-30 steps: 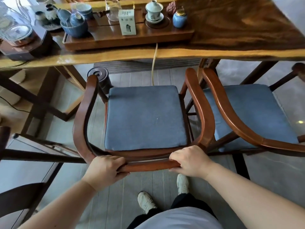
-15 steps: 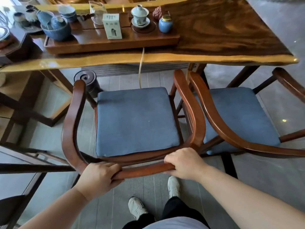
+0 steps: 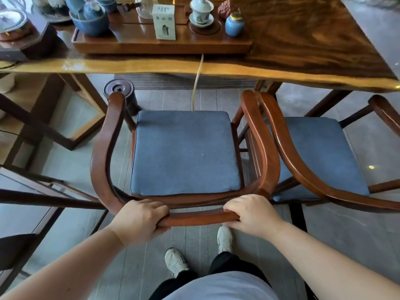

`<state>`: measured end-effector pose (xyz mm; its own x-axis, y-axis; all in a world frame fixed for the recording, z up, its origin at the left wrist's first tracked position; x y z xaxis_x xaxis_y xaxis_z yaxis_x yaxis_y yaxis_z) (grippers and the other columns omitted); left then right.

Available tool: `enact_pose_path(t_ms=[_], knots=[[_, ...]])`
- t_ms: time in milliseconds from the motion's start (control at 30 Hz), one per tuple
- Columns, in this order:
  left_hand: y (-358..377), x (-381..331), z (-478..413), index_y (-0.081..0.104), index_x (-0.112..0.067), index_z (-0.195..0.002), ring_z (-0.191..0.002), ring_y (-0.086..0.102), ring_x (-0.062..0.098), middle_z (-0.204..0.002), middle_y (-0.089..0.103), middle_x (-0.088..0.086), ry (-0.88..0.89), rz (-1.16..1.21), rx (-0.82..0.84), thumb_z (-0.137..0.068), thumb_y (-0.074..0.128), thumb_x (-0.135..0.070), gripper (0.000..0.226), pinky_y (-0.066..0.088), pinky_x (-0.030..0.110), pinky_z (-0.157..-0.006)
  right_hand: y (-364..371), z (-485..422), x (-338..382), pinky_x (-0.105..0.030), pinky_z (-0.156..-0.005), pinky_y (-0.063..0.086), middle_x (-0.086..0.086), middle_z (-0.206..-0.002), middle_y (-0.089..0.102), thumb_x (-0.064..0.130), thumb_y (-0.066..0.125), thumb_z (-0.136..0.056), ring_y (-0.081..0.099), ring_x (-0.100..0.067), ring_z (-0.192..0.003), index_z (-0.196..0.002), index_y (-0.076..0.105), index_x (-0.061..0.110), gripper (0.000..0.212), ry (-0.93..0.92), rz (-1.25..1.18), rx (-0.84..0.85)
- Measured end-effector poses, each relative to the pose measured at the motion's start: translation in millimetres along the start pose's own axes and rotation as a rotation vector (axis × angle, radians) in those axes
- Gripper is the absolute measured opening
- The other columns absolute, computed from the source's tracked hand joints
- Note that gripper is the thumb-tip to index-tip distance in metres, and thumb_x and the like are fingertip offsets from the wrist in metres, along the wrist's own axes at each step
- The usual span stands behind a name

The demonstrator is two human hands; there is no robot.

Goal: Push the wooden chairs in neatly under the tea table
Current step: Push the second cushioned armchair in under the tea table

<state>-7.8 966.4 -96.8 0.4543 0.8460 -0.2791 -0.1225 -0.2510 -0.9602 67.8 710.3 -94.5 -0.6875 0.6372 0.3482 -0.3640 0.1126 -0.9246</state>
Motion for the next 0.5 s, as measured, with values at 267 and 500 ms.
enact_pose_path(t_ms=[267,500], knots=[[-2.1,-1.6,3.2,0.058,-0.023,-0.092,-0.075,0.064,0.02,-0.081,0.063,-0.007,-0.141,-0.013,0.137,-0.072,0.048,-0.066,0.048,0.05,0.031,-0.052,-10.9,3.9,12.5,-0.039,-0.102,0.041,0.003,-0.131,0.061,0.065,0.061,-0.082,0.054,-0.018,-0.12,-0.133,0.055,0.018,0.069,0.136,-0.002,0.211],[-37.1,1.8,25.9,0.056,-0.014,-0.123,-0.105,0.06,0.027,-0.115,0.065,0.004,-0.42,0.056,0.011,-0.089,0.032,-0.071,0.07,0.05,0.041,-0.088,-36.1,-33.1,49.3,-0.037,-0.116,0.015,0.0,-0.16,0.027,0.079,0.045,-0.081,0.024,-0.016,-0.144,-0.153,0.023,0.025,0.093,-0.037,0.004,0.242]])
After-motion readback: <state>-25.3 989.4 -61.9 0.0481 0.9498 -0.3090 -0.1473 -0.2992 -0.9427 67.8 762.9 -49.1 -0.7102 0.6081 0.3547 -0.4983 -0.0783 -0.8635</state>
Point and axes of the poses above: each hand's wrist, its own z-axis away from the middle knuckle, its own y-axis out of the palm, x = y × z, the point moved 5 cm from there along -z, towards the middle knuckle
